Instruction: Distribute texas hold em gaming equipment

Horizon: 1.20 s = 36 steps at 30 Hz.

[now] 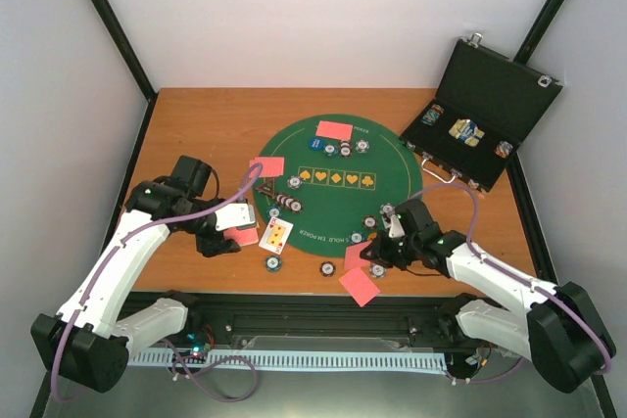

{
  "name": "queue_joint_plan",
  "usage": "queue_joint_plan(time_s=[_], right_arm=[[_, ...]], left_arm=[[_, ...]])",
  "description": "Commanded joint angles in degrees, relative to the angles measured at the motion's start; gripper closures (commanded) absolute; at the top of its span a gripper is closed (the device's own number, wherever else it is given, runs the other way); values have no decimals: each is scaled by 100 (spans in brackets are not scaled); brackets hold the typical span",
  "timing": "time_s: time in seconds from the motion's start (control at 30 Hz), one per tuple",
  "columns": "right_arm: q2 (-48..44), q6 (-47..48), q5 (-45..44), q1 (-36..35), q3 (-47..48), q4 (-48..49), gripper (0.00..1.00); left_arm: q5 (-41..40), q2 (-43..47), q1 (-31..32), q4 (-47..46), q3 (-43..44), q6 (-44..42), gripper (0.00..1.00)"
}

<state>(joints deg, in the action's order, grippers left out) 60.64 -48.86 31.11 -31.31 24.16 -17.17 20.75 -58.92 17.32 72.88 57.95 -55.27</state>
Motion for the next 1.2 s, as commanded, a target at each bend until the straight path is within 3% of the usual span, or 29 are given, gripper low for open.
queue_joint_plan(time_s=[0.0,0.1,0.27,0.5,0.6,0.8,1.03,1.17], right_arm=[[-250,53,-426,120,-103,-551,97],[-247,75,-485,117,-128,-741,94],[-268,177,-659,116,3,-1154,52],[-417,433,-1390,119,850,-2370,41],[-501,450,-1480,116,1233,-2434,35],[-160,-142,-230,-310,1382,-502,22],[982,-606,303,-1369,1977,1560,15],[1587,-697,415,-1760,2329,2178,14]], left_arm=[[130,27,-4,-94,134,-115,48],[131,42,-2,-99,129,-130,48],[139,34,-5,-81,141,-125,48],[171,37,-7,-72,139,-126,48],[192,38,-9,-64,150,-131,48],[172,45,-5,-55,142,-134,48],[183,12,-8,-46,155,-96,48],[183,26,0,-43,157,-98,48]])
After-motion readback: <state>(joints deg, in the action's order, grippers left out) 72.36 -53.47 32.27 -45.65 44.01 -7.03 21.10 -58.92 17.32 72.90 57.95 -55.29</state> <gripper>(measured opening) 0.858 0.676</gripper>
